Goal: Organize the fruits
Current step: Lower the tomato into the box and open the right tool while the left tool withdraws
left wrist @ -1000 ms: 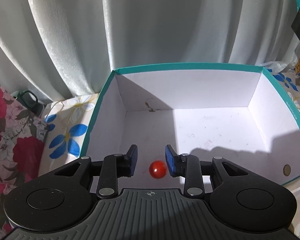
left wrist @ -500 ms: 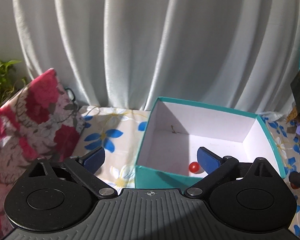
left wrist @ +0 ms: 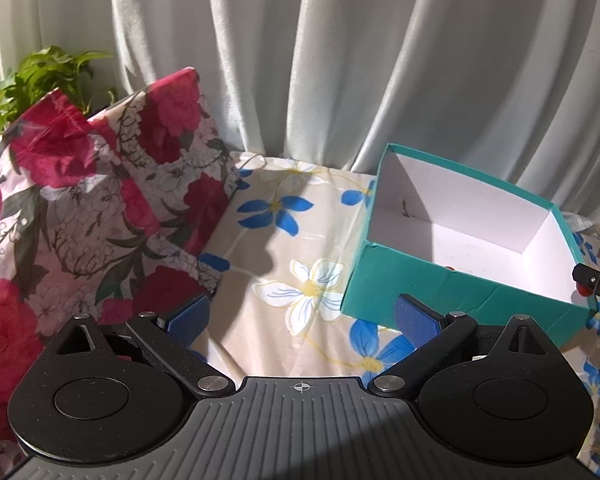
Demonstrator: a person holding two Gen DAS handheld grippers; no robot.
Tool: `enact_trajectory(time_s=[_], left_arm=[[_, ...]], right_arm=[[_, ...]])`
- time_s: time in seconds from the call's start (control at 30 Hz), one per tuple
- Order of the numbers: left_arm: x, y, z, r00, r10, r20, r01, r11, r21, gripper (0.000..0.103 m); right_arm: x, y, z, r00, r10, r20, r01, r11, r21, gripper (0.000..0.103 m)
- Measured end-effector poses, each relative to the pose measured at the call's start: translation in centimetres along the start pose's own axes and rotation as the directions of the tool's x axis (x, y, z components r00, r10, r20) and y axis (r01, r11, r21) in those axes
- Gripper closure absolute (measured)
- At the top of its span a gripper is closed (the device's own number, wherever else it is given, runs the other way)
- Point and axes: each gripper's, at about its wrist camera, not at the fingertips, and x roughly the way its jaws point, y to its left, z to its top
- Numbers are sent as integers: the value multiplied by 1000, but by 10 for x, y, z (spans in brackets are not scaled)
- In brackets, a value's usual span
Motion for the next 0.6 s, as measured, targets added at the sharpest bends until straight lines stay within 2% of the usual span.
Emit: enact_trajectory(time_s=[0.3,0.6], left_arm=[[7,16,-21,997,35,-64,-36,999,-11,2],[10,18,-36,993,51,-104,-52,999,-5,2]], right_arm=[[37,5,-2,998,-27,-60,25,999,-30,78],[47,10,-7,996,-28,-79,22,997,-76,77]])
